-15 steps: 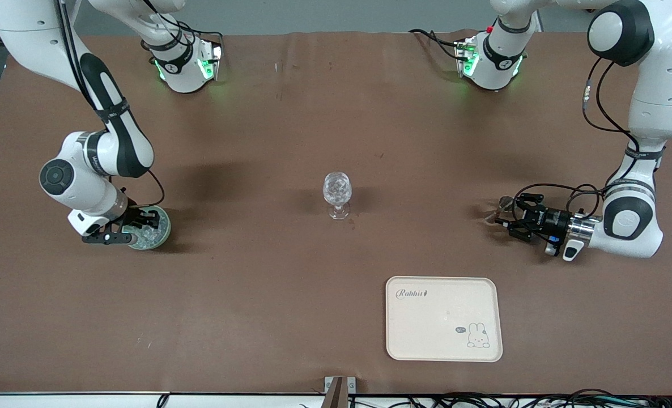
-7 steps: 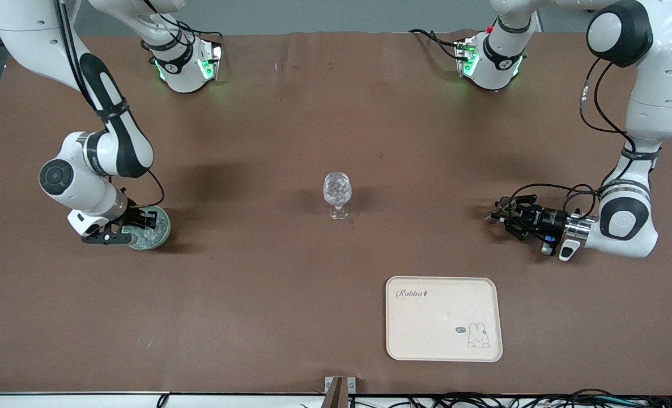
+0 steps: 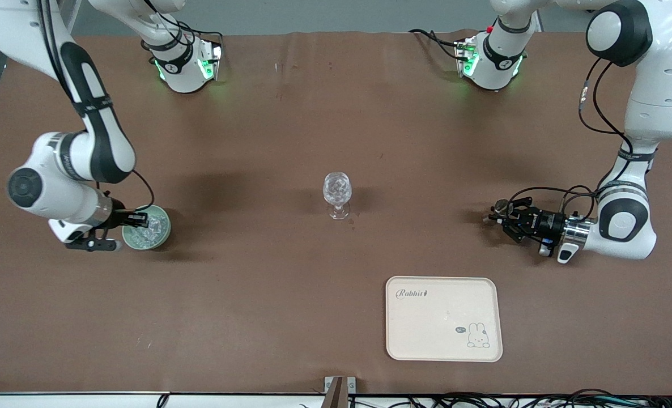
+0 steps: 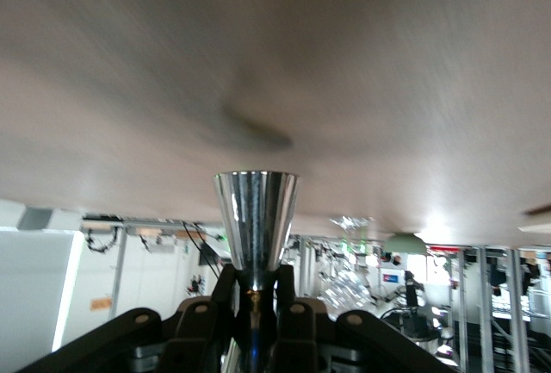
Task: Pour wine and add ice with both arms
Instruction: 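Lift ice with the right gripper while the left gripper lifts the jigger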
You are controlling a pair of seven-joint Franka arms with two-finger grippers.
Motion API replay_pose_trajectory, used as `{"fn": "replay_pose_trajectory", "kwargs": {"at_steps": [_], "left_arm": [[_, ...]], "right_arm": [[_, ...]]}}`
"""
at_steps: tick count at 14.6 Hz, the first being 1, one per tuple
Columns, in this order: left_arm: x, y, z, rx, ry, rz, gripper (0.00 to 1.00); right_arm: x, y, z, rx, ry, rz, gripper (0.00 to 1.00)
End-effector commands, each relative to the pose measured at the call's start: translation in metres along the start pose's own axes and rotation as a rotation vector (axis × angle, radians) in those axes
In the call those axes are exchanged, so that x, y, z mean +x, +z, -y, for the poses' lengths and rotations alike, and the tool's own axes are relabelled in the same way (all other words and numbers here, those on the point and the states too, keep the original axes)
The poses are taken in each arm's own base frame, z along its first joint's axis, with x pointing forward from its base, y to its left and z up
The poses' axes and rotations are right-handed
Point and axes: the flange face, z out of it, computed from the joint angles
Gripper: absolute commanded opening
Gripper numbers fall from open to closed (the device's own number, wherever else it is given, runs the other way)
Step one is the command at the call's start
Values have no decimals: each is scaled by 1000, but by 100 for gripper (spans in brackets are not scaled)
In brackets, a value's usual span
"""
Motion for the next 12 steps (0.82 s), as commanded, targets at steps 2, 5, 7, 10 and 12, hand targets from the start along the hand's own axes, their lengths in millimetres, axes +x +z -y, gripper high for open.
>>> {"fn": "replay_pose_trajectory", "kwargs": {"at_steps": [2,5,7,10,12], "left_arm": [[-69,17,-35,19,-13,19,1],[-147,45,-61,77,34,-42,0],[-201,75,-75,114,58,-106,0],[-262,120,-85,152,85,-176,0],[-295,150,-87,178,94,-258,0]], "right_arm": [[-2,-125,6,14,70,-38,0],[-17,-212,3,21,68,-68,0],[-32,-255,2,23,66,-73,0],[-61,-308,3,22,51,-39,0],[-74,-344,0,1,42,-41,0]]}}
